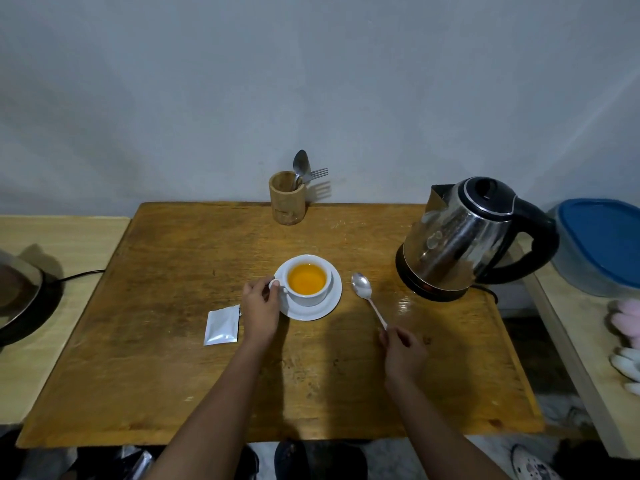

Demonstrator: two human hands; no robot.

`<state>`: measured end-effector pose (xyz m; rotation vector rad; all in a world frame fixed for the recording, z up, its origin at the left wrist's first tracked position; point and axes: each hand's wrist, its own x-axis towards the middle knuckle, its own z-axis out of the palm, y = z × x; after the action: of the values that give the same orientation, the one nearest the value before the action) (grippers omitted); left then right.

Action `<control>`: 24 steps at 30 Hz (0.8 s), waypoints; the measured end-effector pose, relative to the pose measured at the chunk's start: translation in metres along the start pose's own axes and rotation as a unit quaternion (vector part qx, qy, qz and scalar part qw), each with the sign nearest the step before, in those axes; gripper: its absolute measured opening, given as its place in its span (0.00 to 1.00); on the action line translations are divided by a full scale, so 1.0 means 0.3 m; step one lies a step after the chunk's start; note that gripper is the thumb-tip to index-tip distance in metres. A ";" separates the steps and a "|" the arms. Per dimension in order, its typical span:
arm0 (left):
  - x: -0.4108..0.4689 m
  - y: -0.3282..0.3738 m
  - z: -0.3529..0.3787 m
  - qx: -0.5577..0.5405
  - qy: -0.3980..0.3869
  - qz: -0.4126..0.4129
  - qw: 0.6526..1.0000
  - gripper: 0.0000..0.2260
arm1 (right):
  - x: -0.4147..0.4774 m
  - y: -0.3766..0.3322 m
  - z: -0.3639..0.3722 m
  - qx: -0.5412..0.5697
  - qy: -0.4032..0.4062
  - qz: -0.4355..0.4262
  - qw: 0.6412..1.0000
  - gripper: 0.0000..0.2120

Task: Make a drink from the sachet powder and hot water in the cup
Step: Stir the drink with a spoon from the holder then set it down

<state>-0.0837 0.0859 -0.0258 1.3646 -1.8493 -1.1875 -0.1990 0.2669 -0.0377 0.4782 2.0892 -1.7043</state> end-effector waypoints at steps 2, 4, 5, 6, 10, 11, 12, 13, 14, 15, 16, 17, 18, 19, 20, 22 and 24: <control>-0.003 0.006 -0.002 -0.004 0.002 -0.002 1.000 0.12 | 0.005 0.005 0.001 -0.052 -0.005 -0.008 0.999 0.09; -0.005 0.012 -0.006 -0.010 0.005 -0.004 1.000 0.13 | 0.009 0.002 0.008 -0.127 -0.015 -0.034 0.991 0.10; -0.006 0.014 -0.007 -0.011 0.006 -0.003 1.000 0.13 | 0.012 0.001 0.013 -0.149 -0.022 -0.044 0.988 0.10; -0.007 0.015 -0.008 -0.012 0.009 -0.001 1.000 0.13 | 0.013 -0.002 0.018 -0.167 -0.029 -0.051 0.984 0.09; -0.014 0.019 -0.013 -0.013 0.020 0.012 1.000 0.12 | 0.022 -0.001 0.032 -0.216 -0.042 -0.075 0.973 0.08; -0.014 0.018 -0.013 -0.014 0.021 0.014 1.000 0.11 | 0.024 0.000 0.034 -0.231 -0.045 -0.083 0.968 0.08; -0.014 0.017 -0.014 -0.015 0.021 0.013 1.000 0.12 | 0.026 0.001 0.034 -0.245 -0.047 -0.091 0.964 0.08; -0.013 0.017 -0.013 -0.015 0.022 0.011 1.000 0.12 | 0.030 0.002 0.035 -0.257 -0.048 -0.096 0.960 0.08; -0.012 0.016 -0.013 -0.016 0.022 0.008 1.000 0.12 | 0.032 0.003 0.034 -0.266 -0.048 -0.102 0.957 0.07; -0.011 0.016 -0.013 -0.017 0.023 0.006 1.000 0.12 | 0.037 0.005 0.035 -0.276 -0.048 -0.107 0.954 0.07; -0.010 0.015 -0.012 -0.018 0.022 0.004 1.000 0.12 | 0.040 0.006 0.035 -0.285 -0.049 -0.111 0.951 0.07; -0.010 0.015 -0.012 -0.017 0.022 0.006 1.000 0.12 | 0.043 0.007 0.035 -0.296 -0.049 -0.114 0.947 0.07; -0.012 0.017 -0.013 -0.014 0.021 0.008 1.000 0.12 | 0.044 0.007 0.036 -0.304 -0.051 -0.115 0.944 0.07; -0.012 0.018 -0.013 -0.013 0.021 0.010 1.000 0.12 | 0.045 0.007 0.036 -0.308 -0.052 -0.117 0.943 0.07; -0.010 0.016 -0.013 -0.012 0.019 0.011 1.000 0.12 | 0.048 0.007 0.035 -0.312 -0.054 -0.121 0.941 0.07; -0.008 0.013 -0.014 -0.008 0.017 0.012 1.000 0.11 | 0.049 0.006 0.033 -0.327 -0.058 -0.130 0.934 0.07; -0.004 0.006 -0.016 -0.001 0.012 0.018 1.000 0.11 | 0.053 0.006 0.026 -0.341 -0.067 -0.149 0.926 0.07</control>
<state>-0.0802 0.0857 -0.0218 1.3336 -1.8468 -1.1510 -0.2112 0.2597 -0.0486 -0.1734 2.5460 -0.9786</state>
